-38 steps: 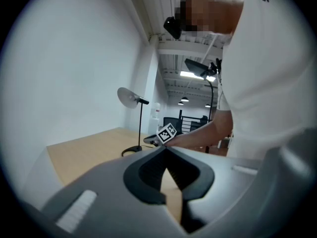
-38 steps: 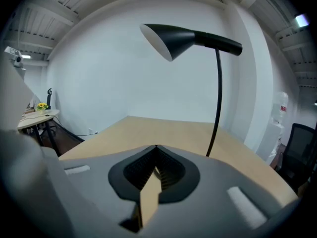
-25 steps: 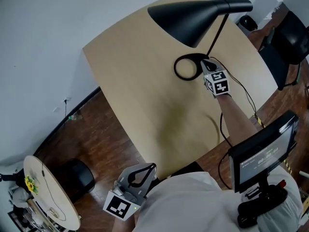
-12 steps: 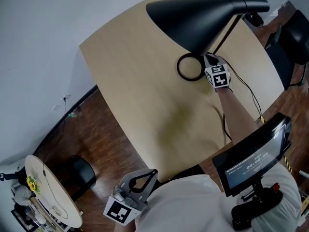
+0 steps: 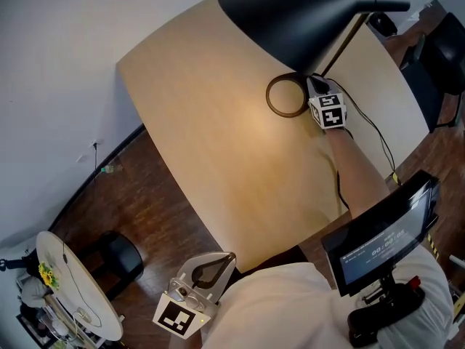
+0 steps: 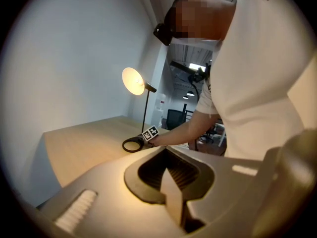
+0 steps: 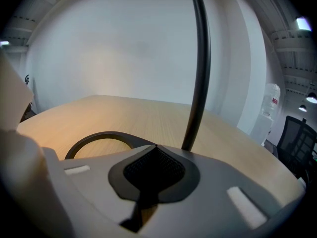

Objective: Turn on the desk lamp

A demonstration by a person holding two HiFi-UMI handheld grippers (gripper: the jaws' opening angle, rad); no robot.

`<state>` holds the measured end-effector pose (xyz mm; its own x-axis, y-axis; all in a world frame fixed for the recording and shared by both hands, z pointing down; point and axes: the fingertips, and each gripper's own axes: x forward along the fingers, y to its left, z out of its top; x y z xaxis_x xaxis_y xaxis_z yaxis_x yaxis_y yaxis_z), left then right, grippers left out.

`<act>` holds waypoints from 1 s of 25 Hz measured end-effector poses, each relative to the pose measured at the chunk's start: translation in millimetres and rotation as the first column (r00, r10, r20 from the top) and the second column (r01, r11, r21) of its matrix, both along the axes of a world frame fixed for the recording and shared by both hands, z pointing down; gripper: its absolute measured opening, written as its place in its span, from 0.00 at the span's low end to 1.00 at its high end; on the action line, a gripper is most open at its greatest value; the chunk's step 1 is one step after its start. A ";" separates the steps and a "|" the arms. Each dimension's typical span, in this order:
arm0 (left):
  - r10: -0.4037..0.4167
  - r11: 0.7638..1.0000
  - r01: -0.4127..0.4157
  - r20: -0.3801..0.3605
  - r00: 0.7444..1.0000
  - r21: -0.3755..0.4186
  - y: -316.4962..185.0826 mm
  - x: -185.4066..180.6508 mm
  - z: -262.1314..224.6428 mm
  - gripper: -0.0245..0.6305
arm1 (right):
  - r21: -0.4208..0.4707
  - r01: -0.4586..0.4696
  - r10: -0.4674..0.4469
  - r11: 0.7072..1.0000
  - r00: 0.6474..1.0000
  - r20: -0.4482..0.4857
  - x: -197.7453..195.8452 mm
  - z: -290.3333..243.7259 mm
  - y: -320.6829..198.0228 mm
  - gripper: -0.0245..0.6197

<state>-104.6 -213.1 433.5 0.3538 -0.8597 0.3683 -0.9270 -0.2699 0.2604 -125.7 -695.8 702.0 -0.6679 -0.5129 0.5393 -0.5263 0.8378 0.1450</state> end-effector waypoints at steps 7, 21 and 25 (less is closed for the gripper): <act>0.007 1.000 -0.007 0.037 0.999 0.008 0.2 -8.0 5.1 0.06 | 0.020 0.022 -0.022 1.000 0.999 0.031 -4.2 -16.4 11.7 0.04; 0.149 0.969 -0.164 0.094 0.984 0.186 90.7 -1.1 -28.7 0.06 | -0.001 0.114 -0.113 0.993 0.983 0.146 51.7 -127.6 261.3 0.04; 0.186 0.952 -0.201 0.087 0.979 0.232 143.3 1.9 -38.2 0.06 | 0.000 0.140 -0.138 0.990 0.978 0.158 80.5 -159.5 366.6 0.04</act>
